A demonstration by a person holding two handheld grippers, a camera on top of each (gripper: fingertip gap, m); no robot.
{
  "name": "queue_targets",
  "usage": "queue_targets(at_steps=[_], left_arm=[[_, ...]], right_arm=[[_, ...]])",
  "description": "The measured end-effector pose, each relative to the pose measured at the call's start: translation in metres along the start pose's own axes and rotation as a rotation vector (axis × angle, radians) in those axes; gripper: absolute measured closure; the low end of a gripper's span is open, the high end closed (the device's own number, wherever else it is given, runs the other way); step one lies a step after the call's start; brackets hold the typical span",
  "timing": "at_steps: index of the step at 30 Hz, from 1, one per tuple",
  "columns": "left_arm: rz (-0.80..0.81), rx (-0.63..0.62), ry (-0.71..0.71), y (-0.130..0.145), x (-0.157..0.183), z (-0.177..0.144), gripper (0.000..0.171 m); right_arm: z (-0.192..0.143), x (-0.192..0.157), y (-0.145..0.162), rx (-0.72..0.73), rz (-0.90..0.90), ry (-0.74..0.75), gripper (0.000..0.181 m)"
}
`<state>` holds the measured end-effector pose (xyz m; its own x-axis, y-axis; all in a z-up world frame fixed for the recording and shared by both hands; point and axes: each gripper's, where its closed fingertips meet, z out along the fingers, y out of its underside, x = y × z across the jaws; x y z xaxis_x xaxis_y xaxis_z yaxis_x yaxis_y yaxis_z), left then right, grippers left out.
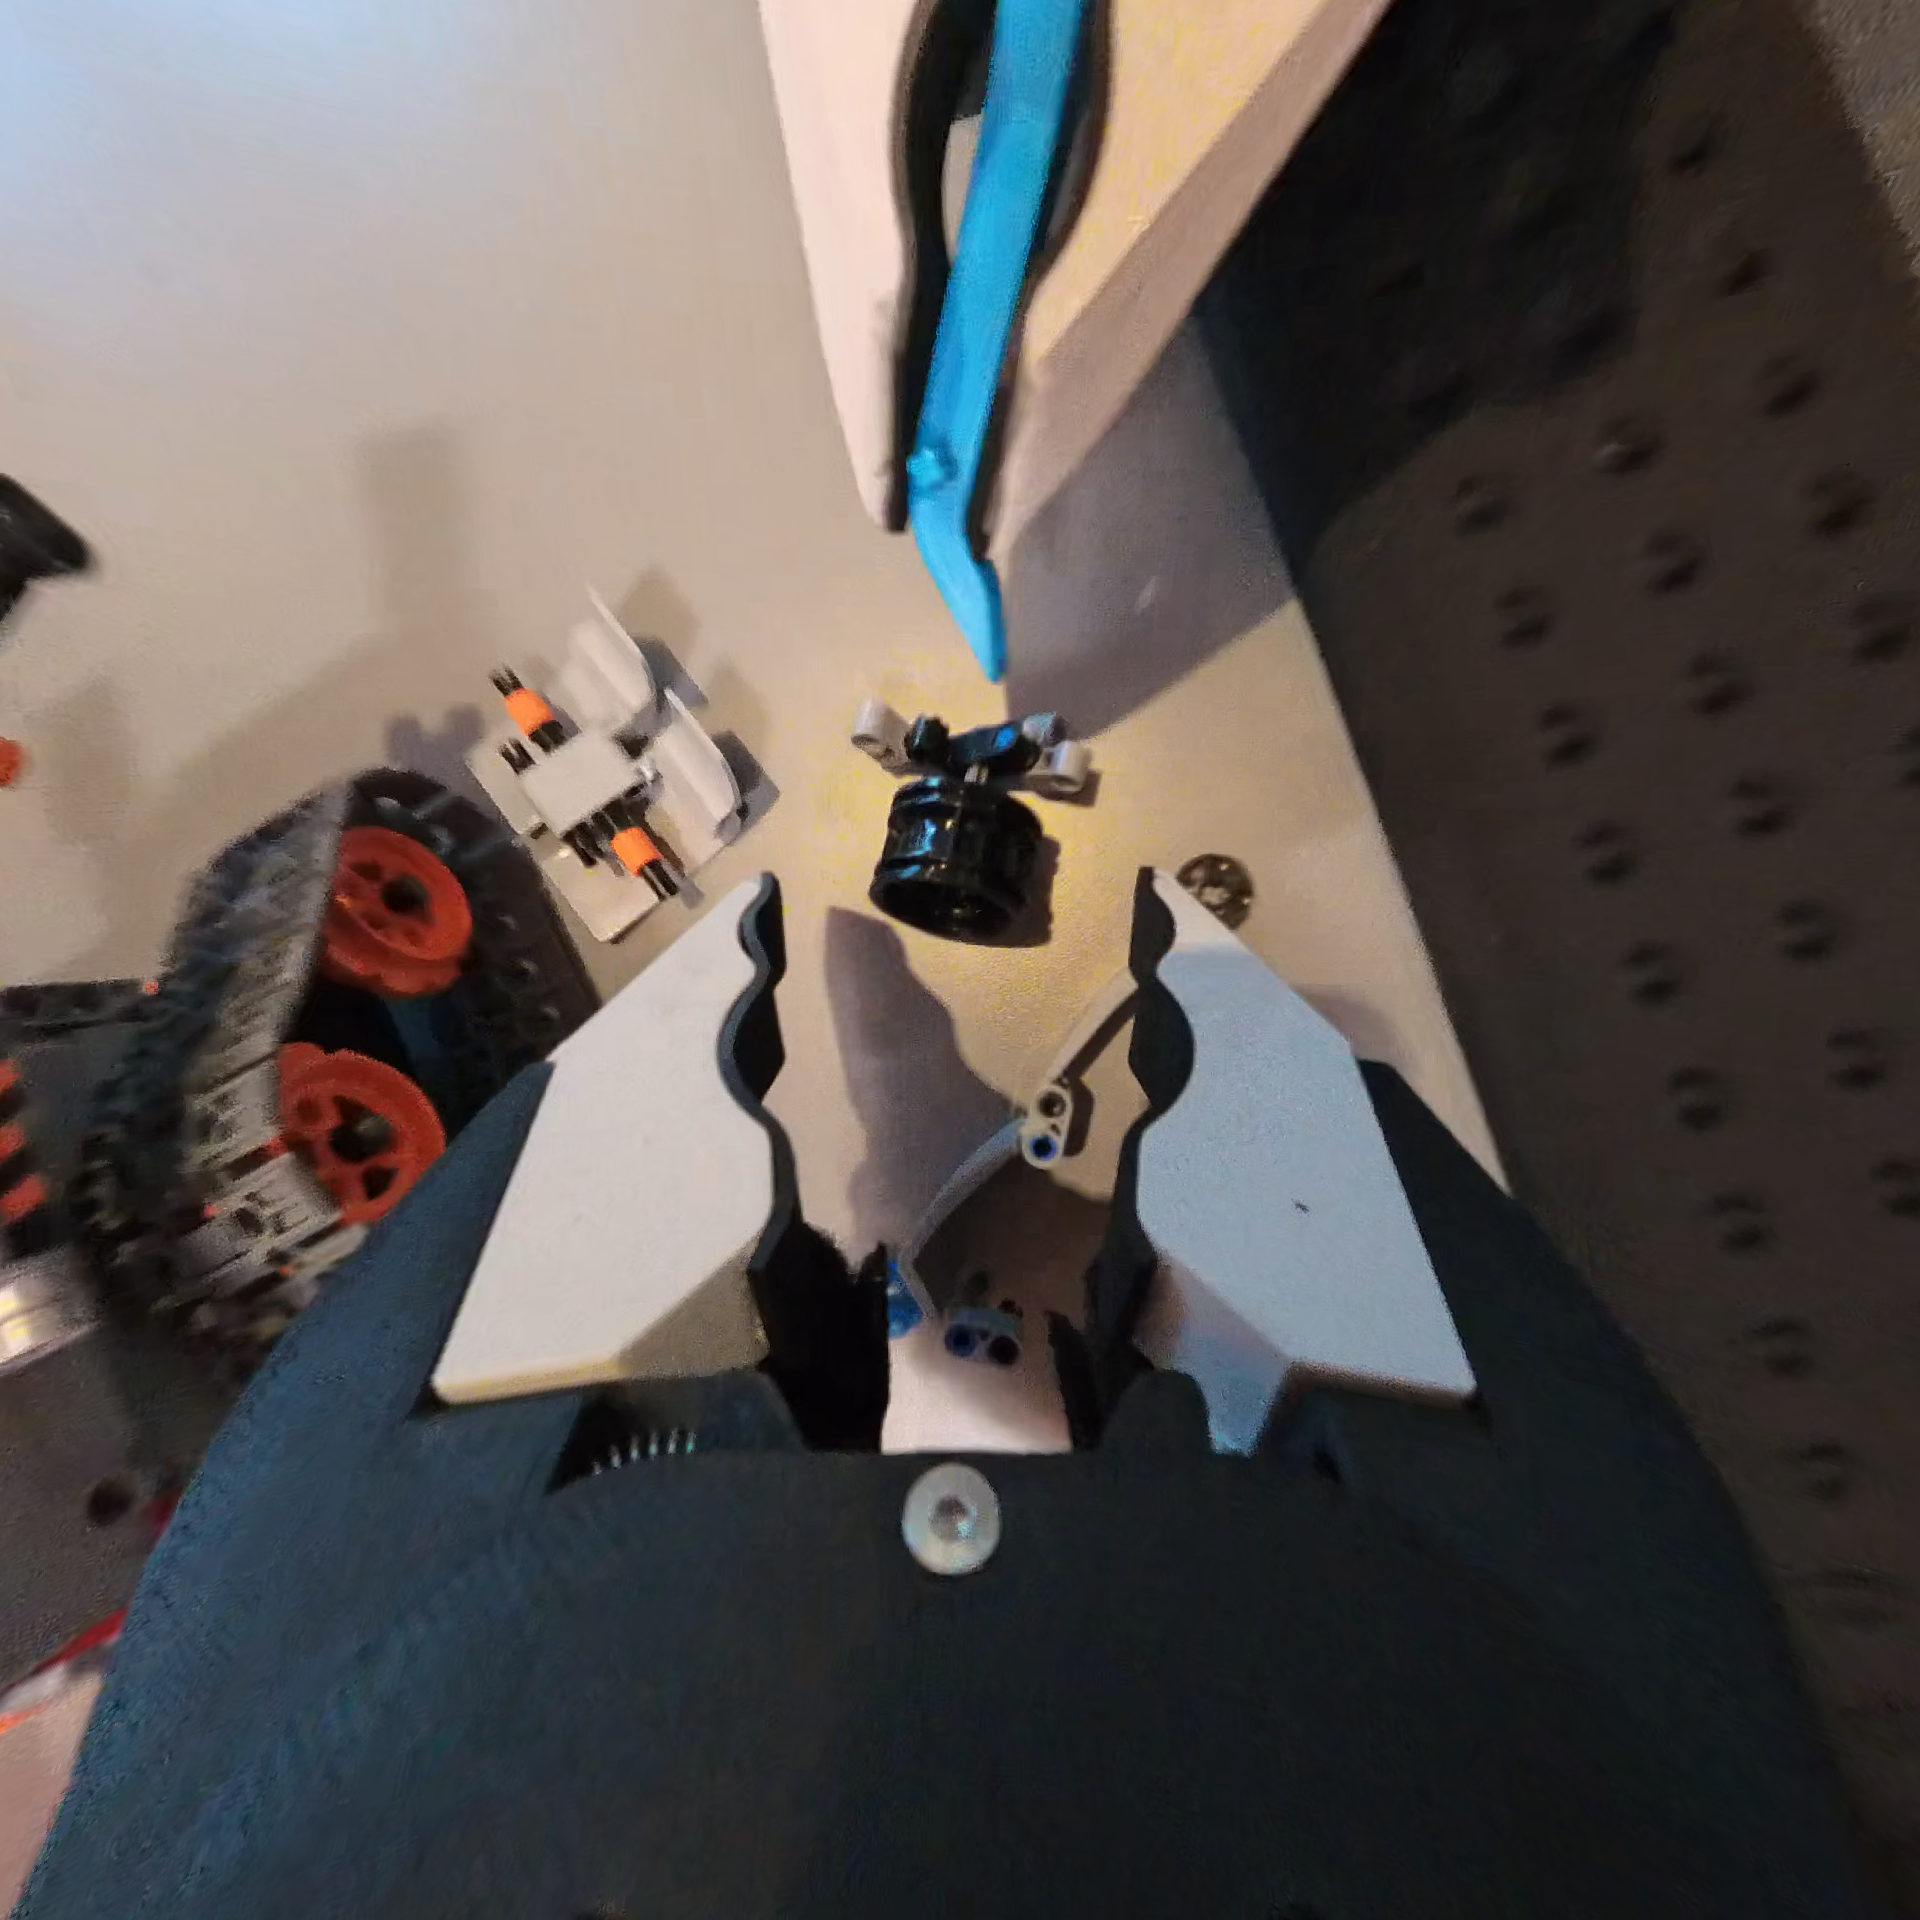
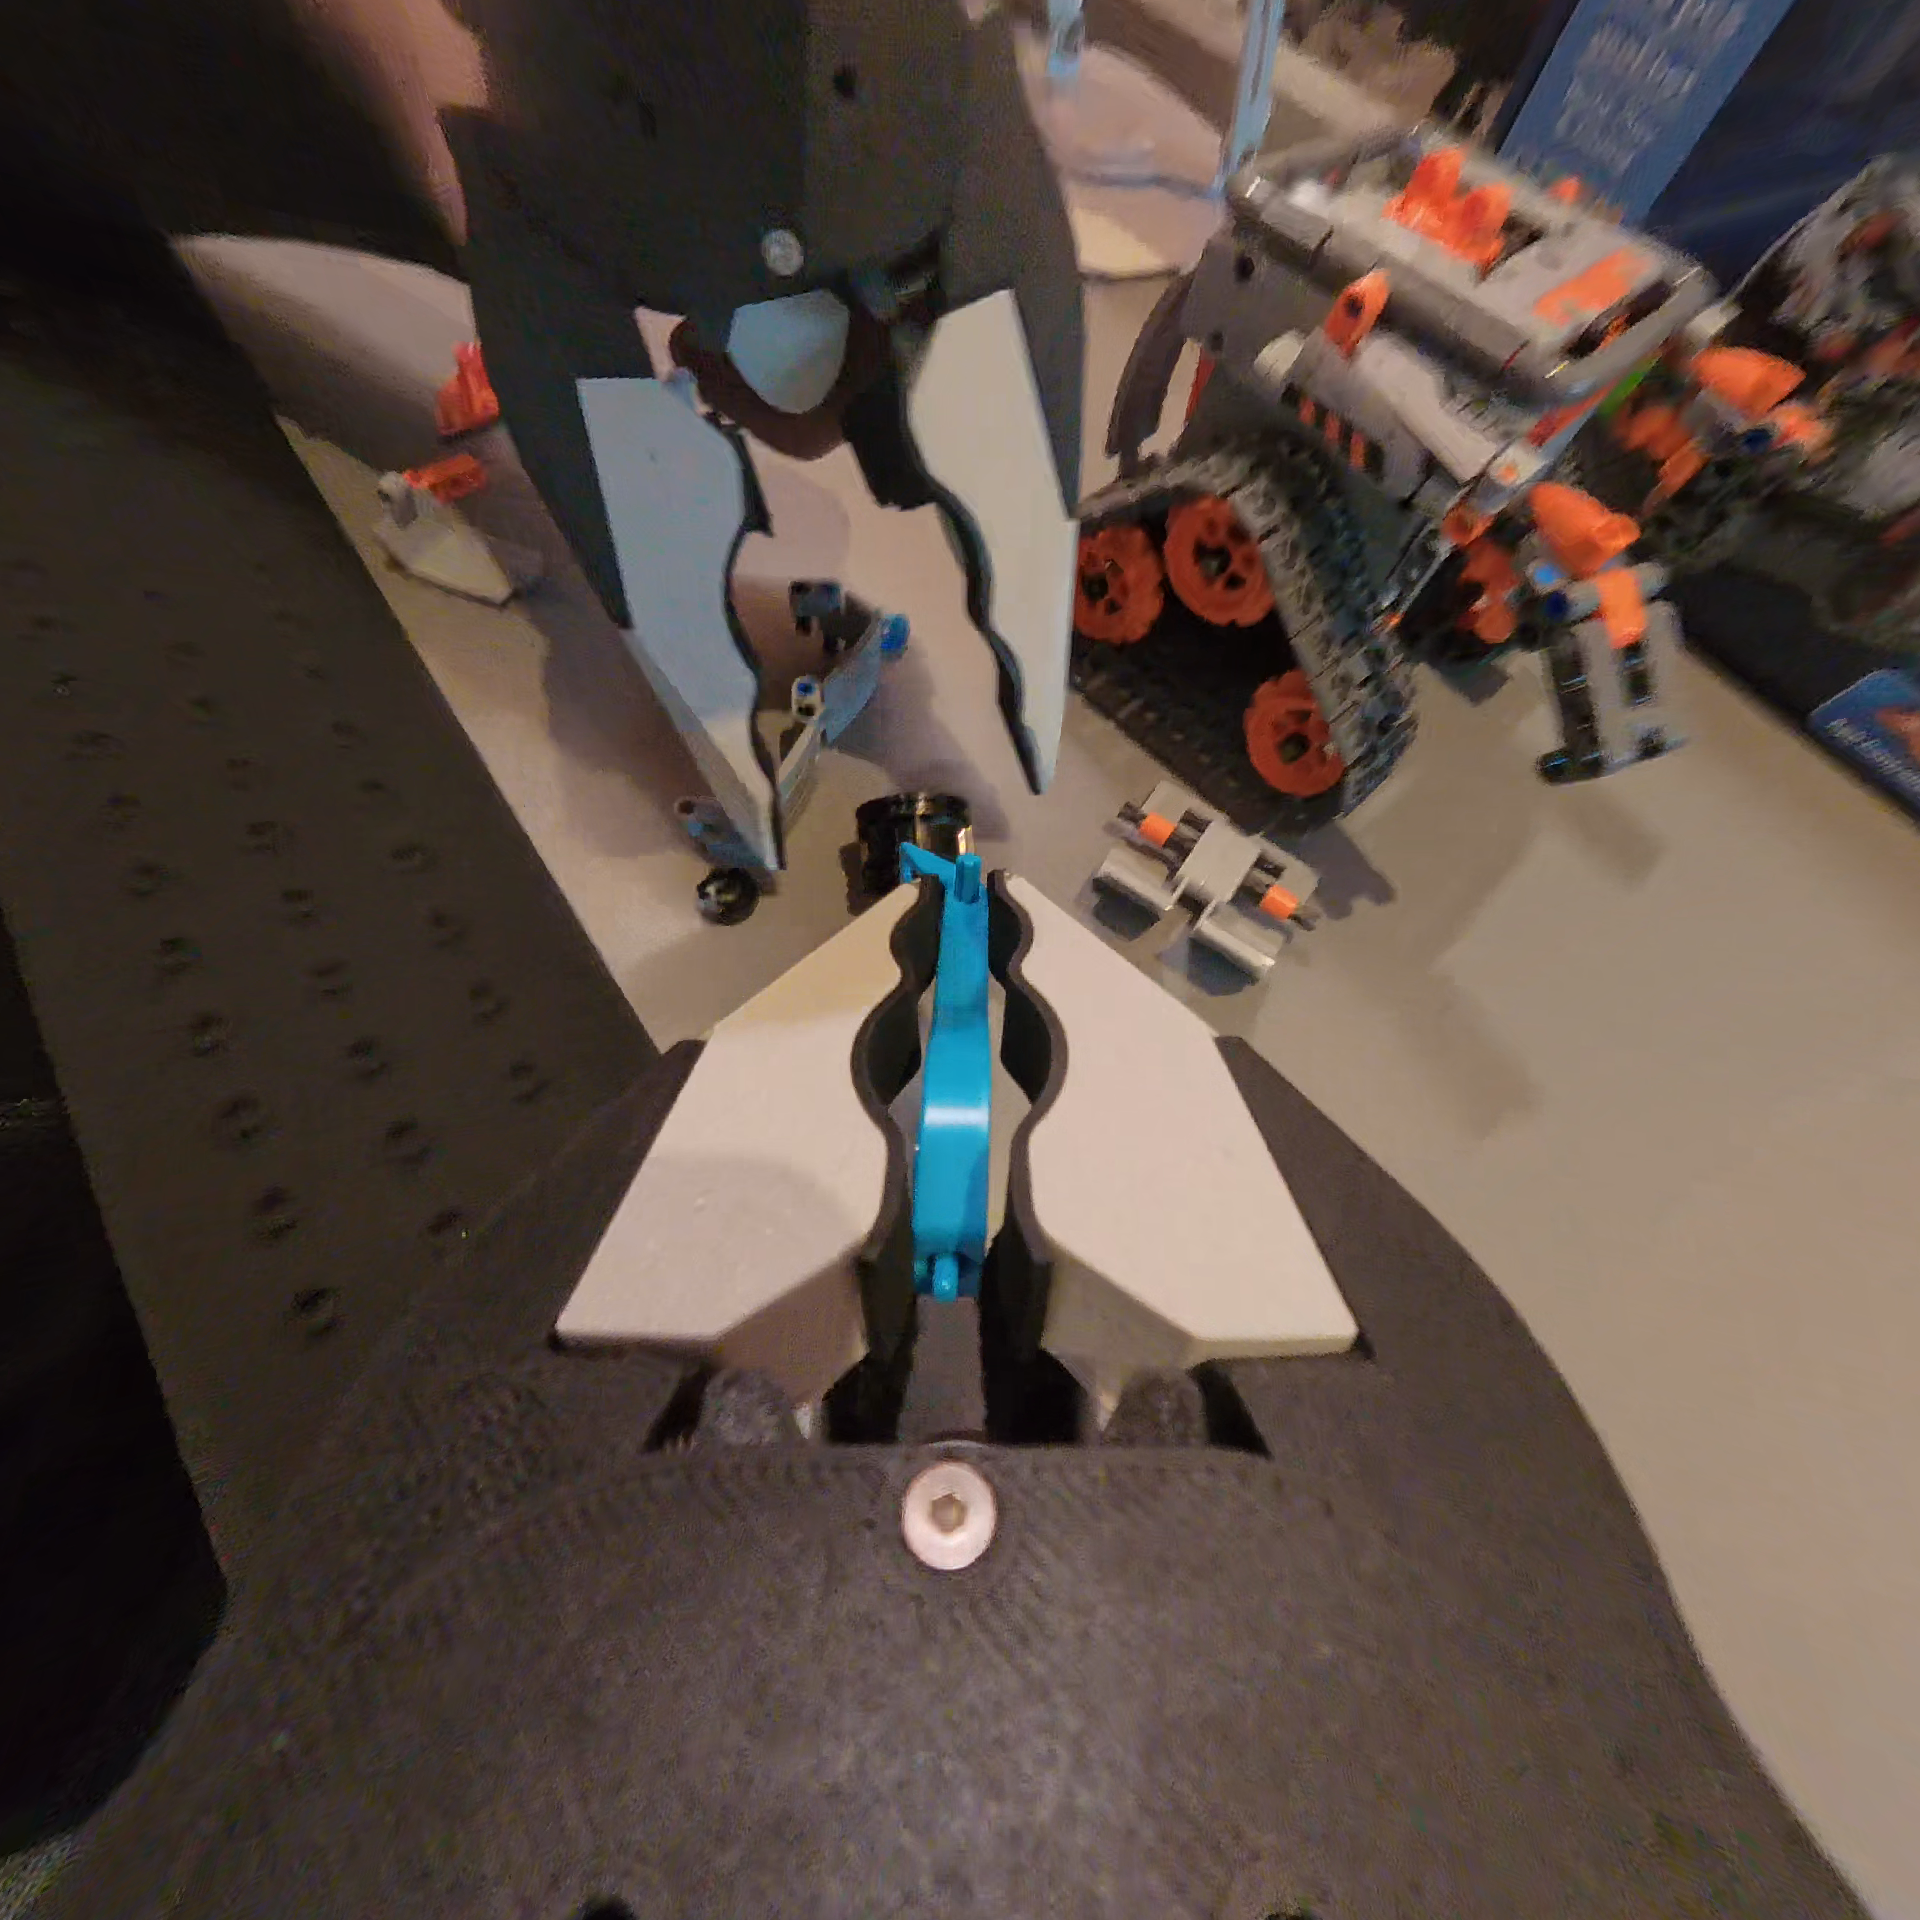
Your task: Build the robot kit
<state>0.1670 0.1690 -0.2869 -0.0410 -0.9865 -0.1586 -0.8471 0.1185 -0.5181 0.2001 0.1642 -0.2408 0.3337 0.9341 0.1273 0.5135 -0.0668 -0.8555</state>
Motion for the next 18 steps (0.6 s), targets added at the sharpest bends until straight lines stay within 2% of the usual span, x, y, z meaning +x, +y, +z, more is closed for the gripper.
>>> queue_targets(at_steps=[2, 6, 13, 18], left_arm=[[-0.003, -0.006, 0.011, 0.002, -0.001, 0.009, 0.113], [-0.003, -0.020, 0.080, 0.002, 0.005, 0.016, 0.140], [-0.042, 0.099, 0.094, -0.011, 0.003, 0.013, 0.141], [-0.014, 0.058, 0.091, -0.006, 0.007, 0.022, 0.141]], right_arm=[[0.009, 0.001, 0.009, -0.056, -0.020, 0.004, 0.175], [0.020, 0.004, 0.019, -0.123, -0.065, 0.012, 0.175], [0.022, 0.006, 0.022, -0.115, -0.072, -0.008, 0.175], [0.027, 0.002, 0.029, -0.173, -0.164, -0.001, 0.175]])
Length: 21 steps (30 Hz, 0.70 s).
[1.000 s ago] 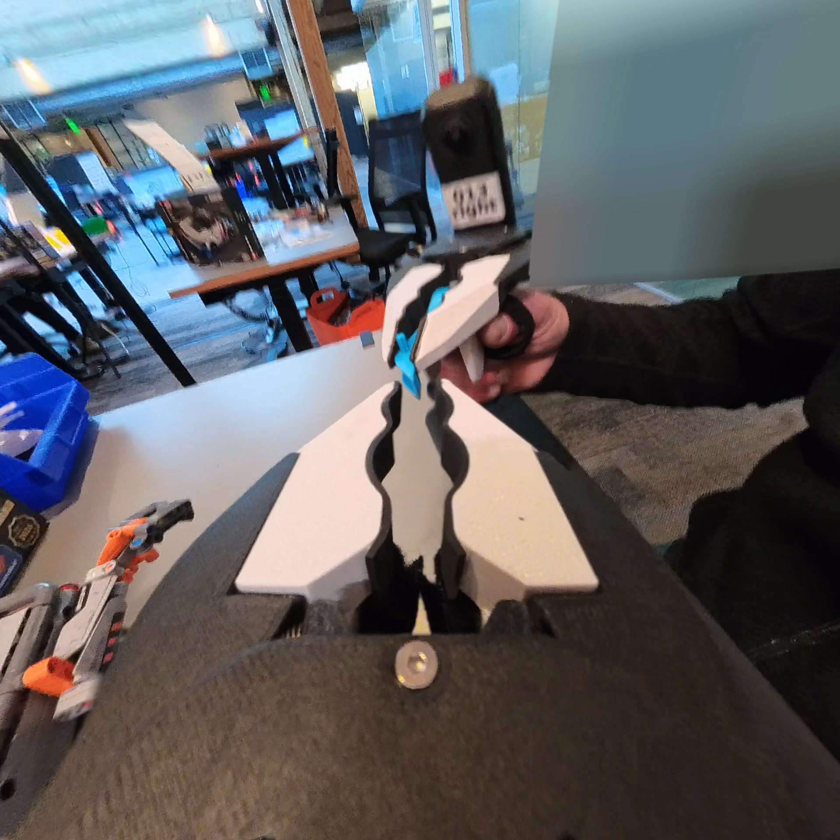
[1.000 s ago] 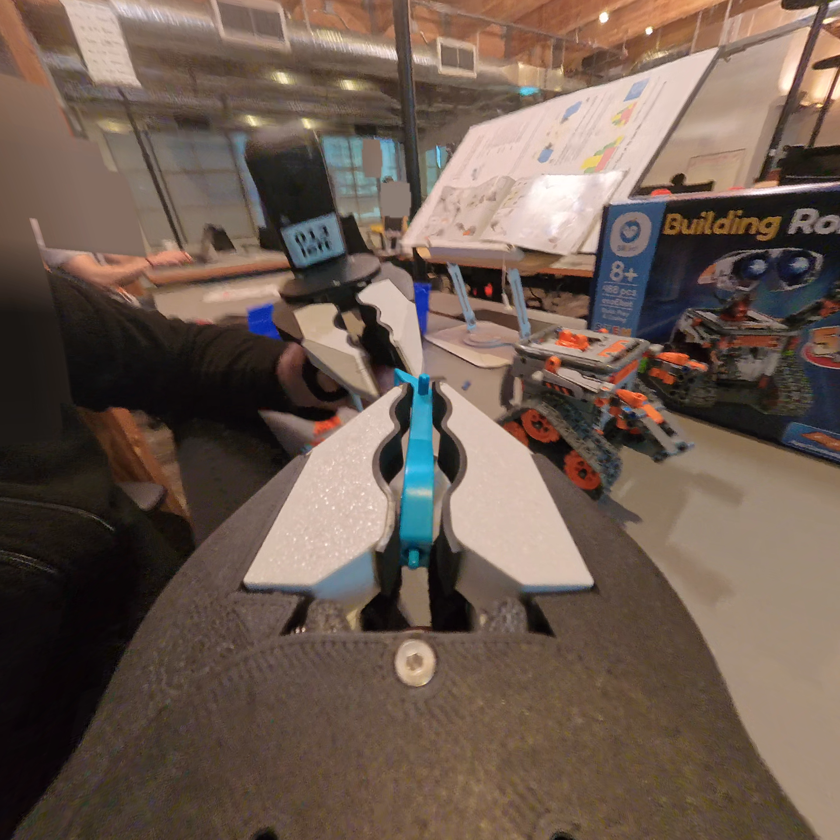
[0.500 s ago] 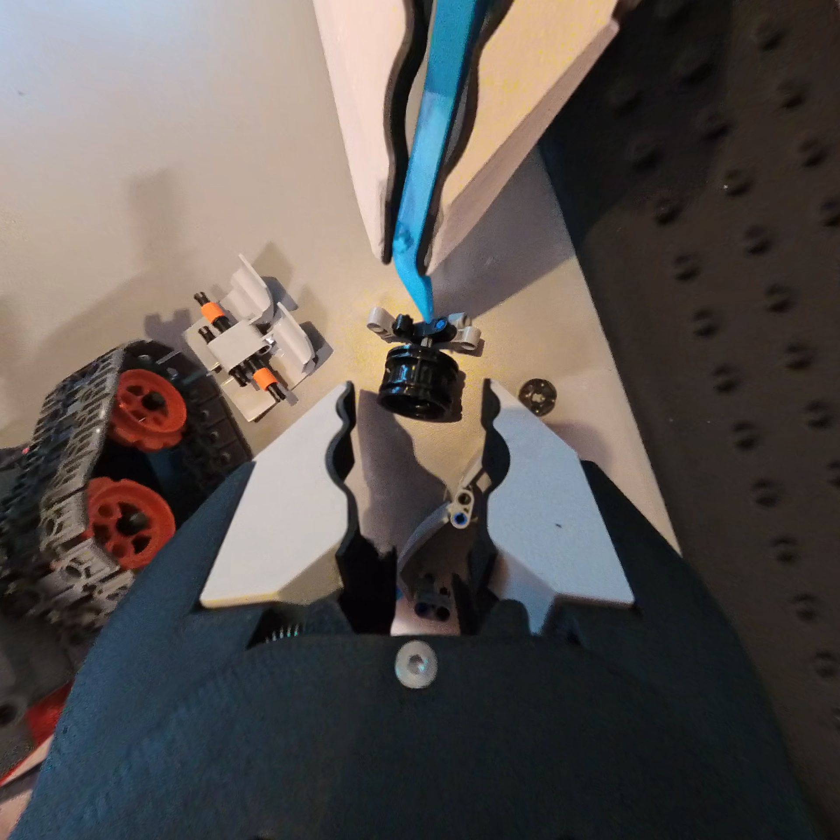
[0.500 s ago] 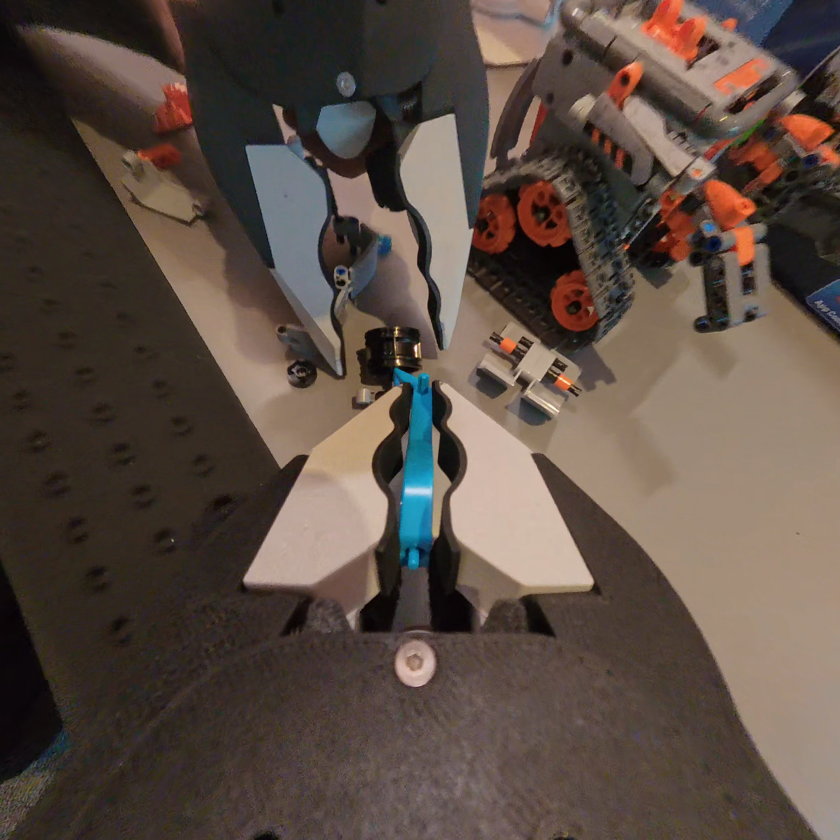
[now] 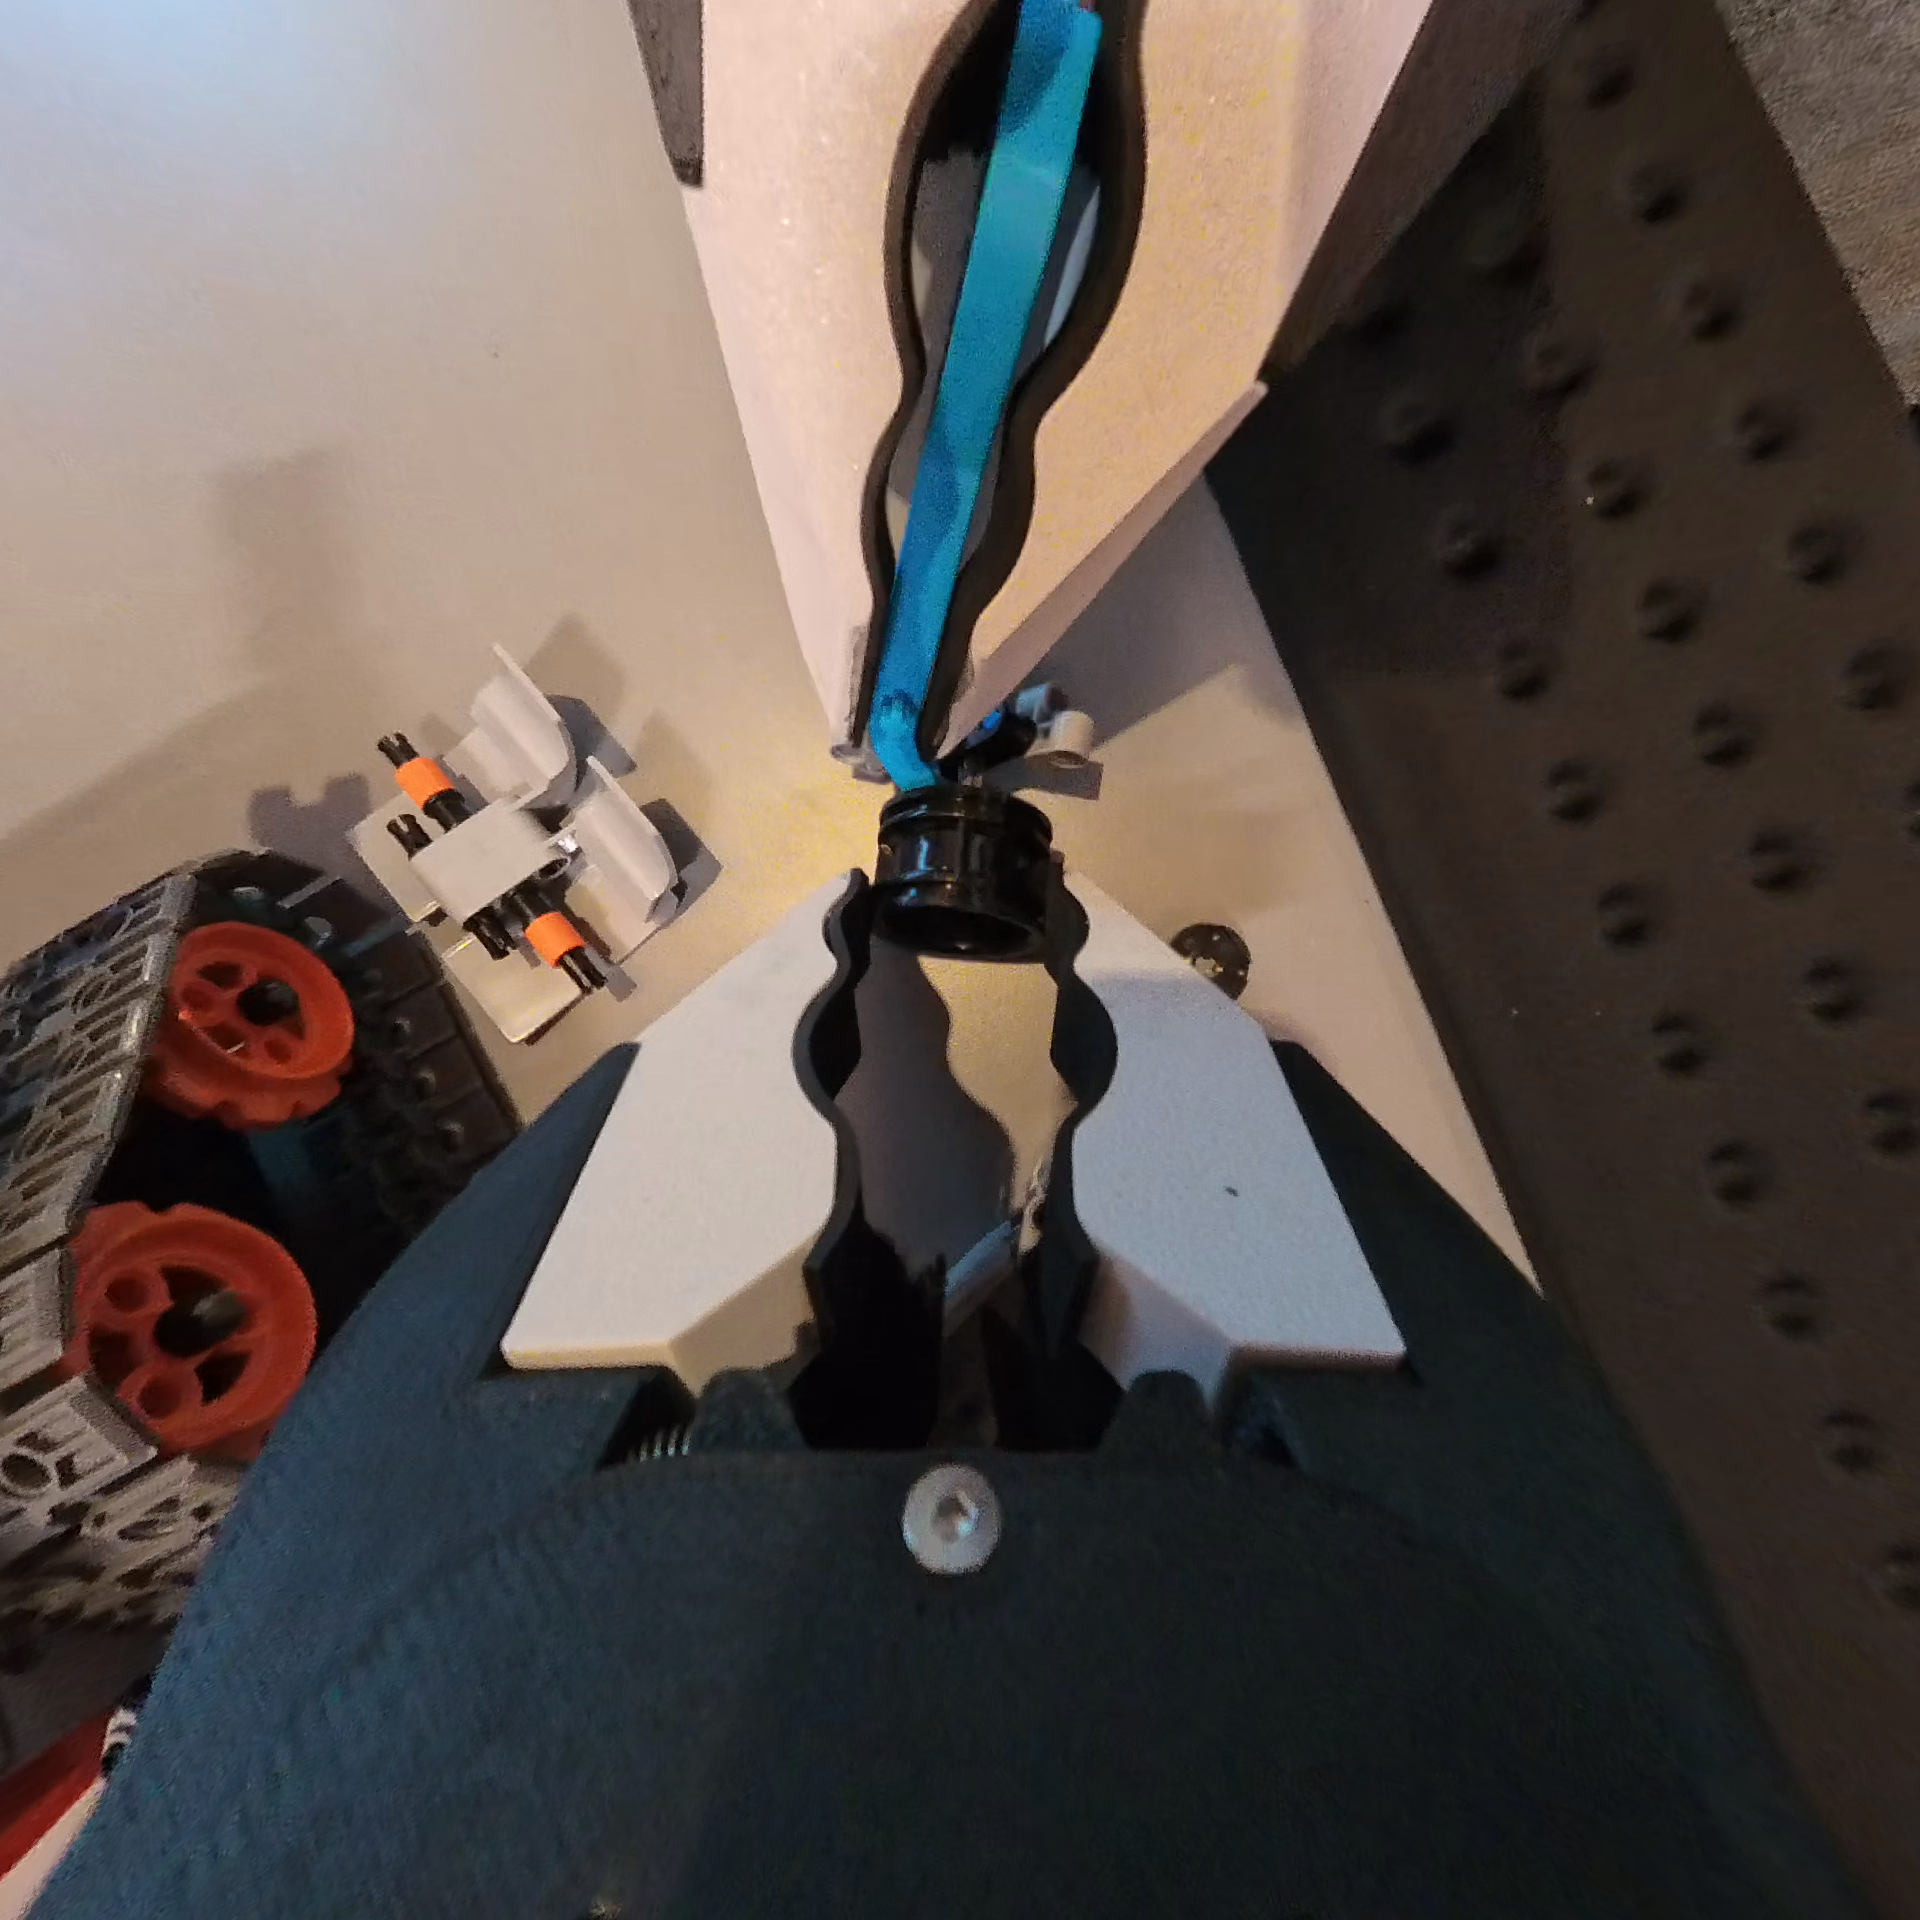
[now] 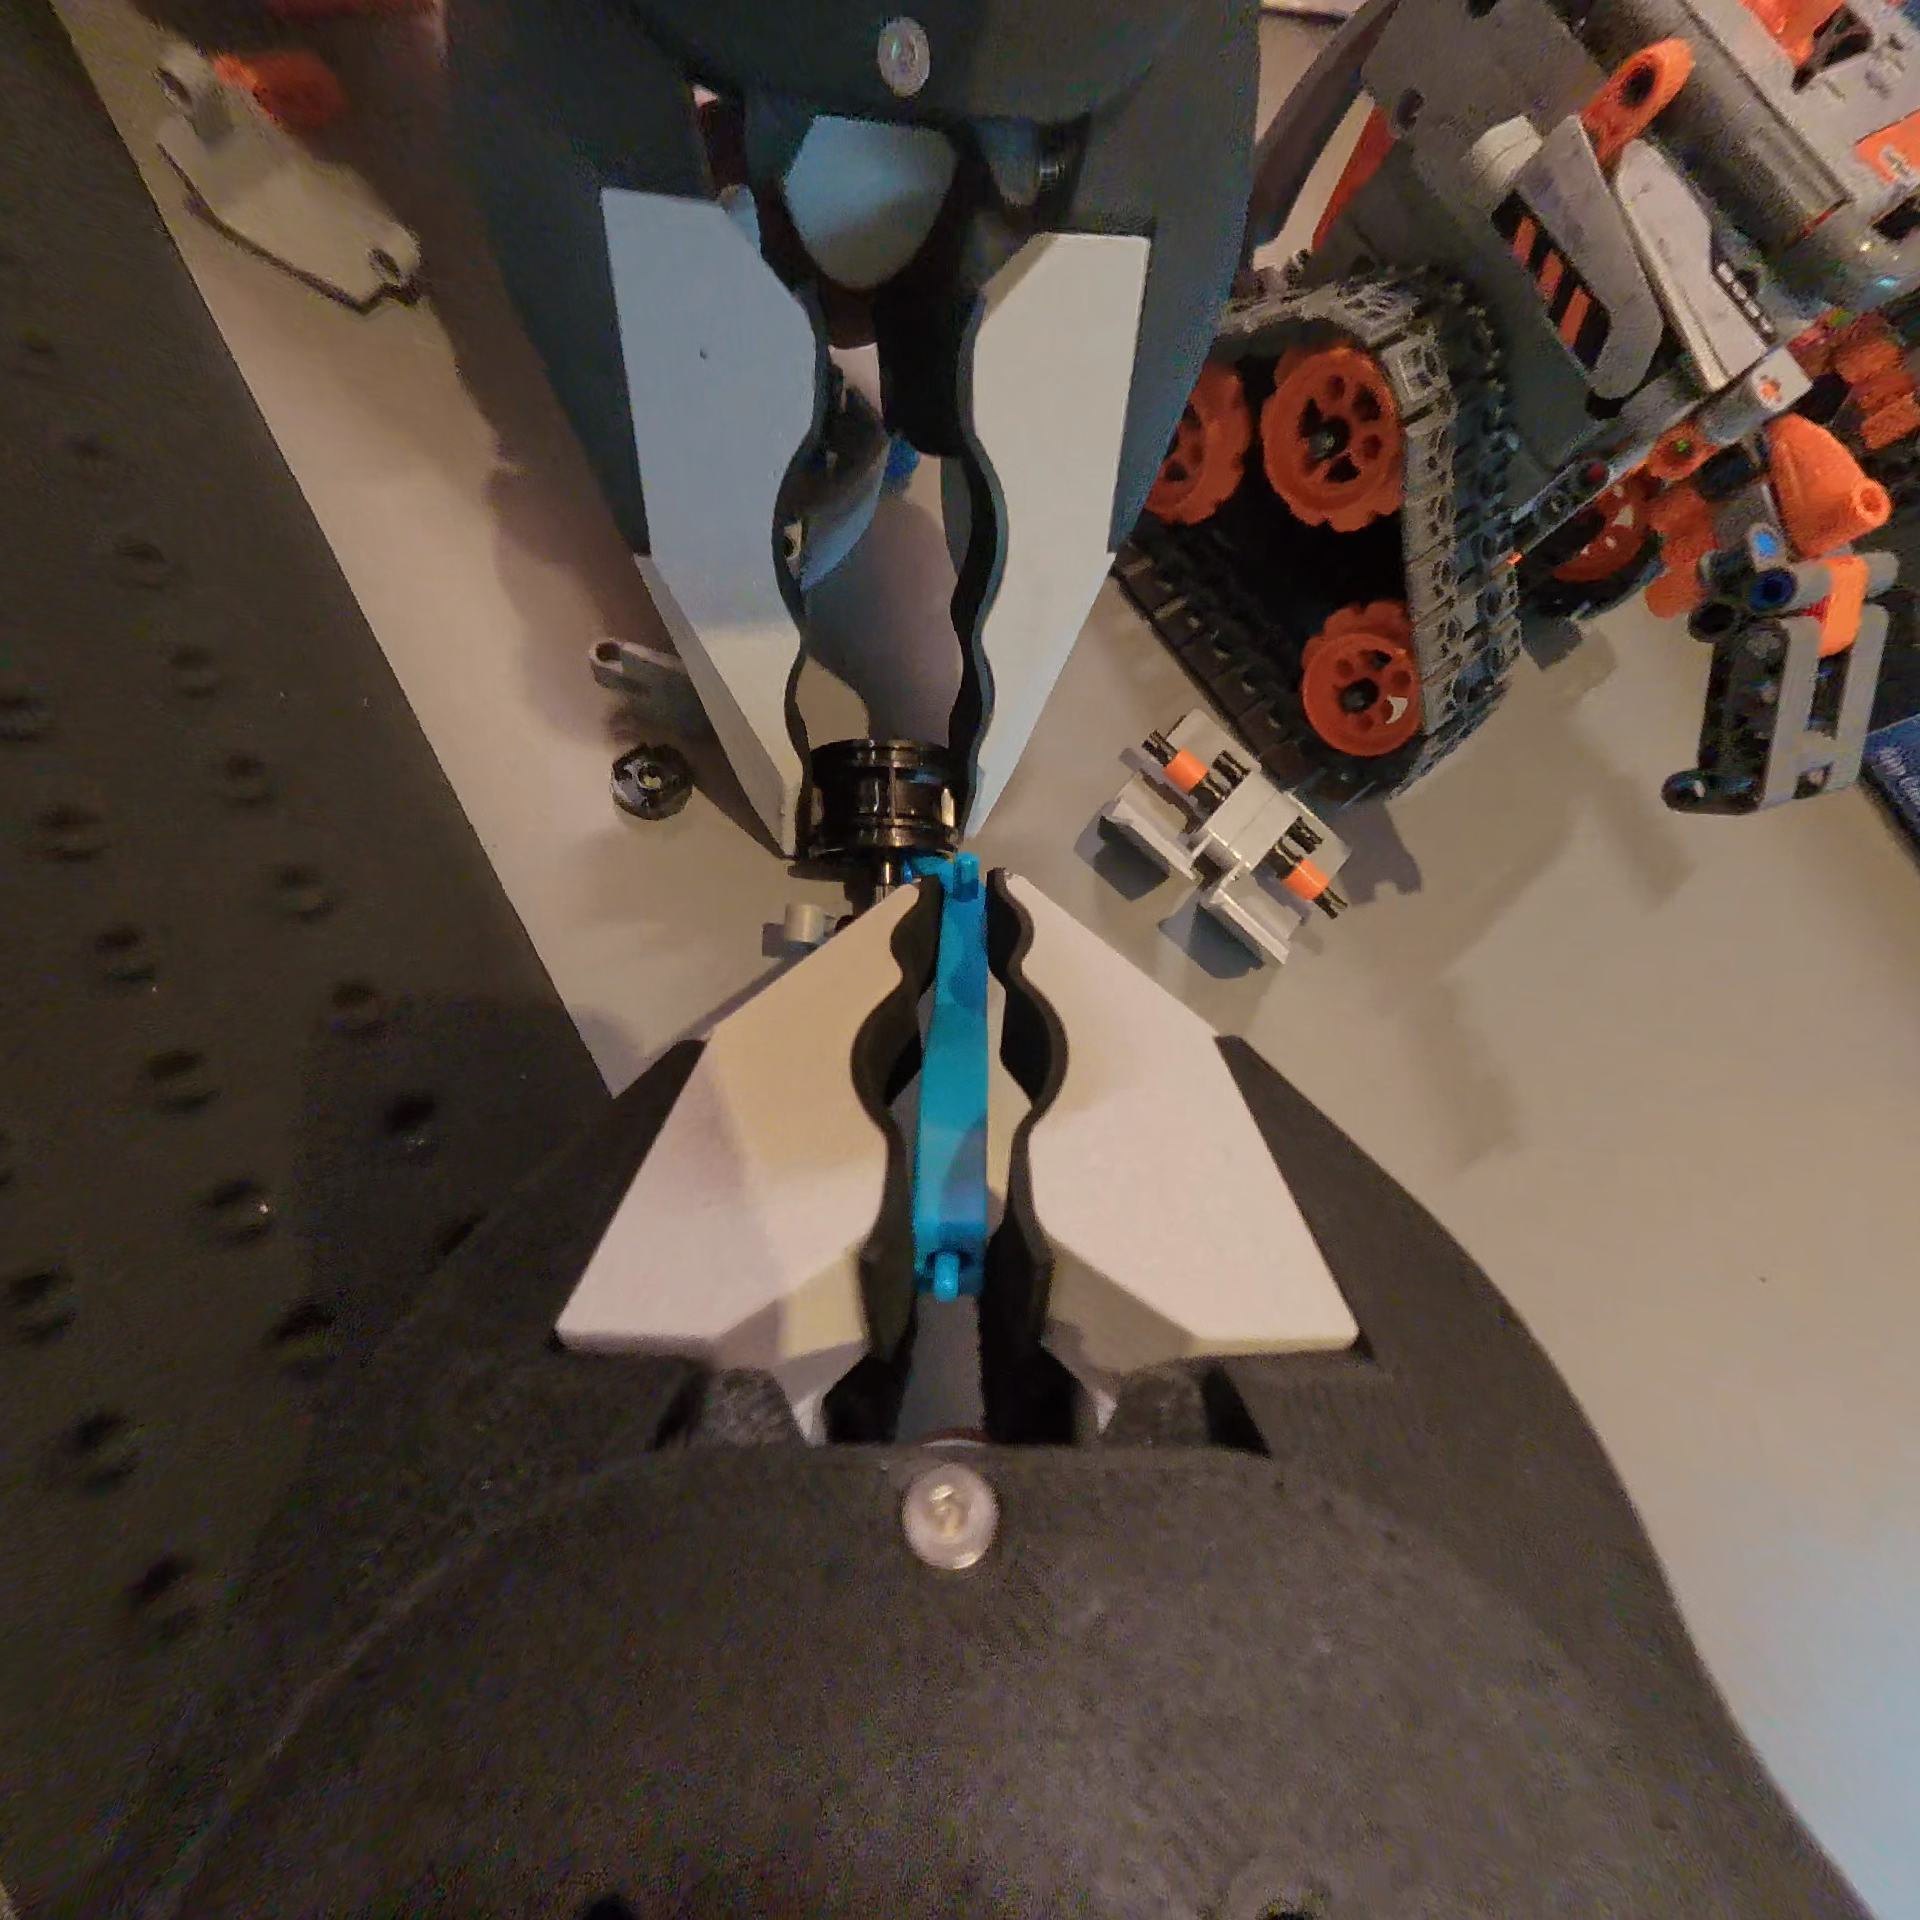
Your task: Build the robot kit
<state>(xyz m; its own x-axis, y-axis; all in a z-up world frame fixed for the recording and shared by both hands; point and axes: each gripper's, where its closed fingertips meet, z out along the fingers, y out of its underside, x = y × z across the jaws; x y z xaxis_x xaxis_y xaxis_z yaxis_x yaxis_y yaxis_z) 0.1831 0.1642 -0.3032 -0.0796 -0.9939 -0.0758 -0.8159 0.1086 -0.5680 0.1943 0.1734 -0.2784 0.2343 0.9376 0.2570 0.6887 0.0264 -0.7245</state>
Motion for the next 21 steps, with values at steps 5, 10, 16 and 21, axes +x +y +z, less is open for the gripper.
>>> queue_targets(at_steps=[5, 10, 16, 21], left_arm=[[-0.005, 0.006, 0.039, 0.000, 0.002, 0.000, 0.141], [0.031, 0.007, 0.064, 0.000, 0.004, 0.001, 0.141], [0.076, -0.010, 0.056, 0.001, 0.005, 0.000, 0.141], [0.084, 0.022, 0.064, 0.001, 0.004, 0.000, 0.141]], right_arm=[[0.000, -0.001, 0.000, 0.019, 0.014, -0.060, 0.175], [0.003, -0.006, 0.000, -0.005, -0.111, -0.106, 0.175], [0.006, -0.010, -0.001, 0.030, -0.131, -0.184, 0.175], [0.006, -0.009, -0.001, 0.048, -0.092, -0.160, 0.175]])
